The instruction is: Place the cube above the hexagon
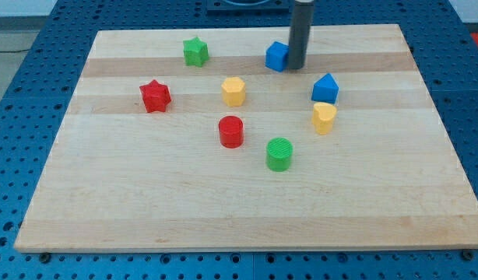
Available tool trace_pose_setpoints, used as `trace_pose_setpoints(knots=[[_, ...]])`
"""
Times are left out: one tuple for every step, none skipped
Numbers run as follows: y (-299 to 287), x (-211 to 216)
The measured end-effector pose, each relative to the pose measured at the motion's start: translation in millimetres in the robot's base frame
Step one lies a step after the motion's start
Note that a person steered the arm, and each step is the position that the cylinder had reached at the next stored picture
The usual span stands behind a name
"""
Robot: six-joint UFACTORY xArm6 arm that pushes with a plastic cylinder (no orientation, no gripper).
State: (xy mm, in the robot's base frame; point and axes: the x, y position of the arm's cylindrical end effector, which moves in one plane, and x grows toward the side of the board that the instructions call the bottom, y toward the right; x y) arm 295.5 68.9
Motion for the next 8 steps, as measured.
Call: trace_pose_setpoints(knots=[[-24,-2],[-36,-6],[-20,-8],[-9,-20],[-5,-34],[-25,-35],[-47,-35],[-54,-35]])
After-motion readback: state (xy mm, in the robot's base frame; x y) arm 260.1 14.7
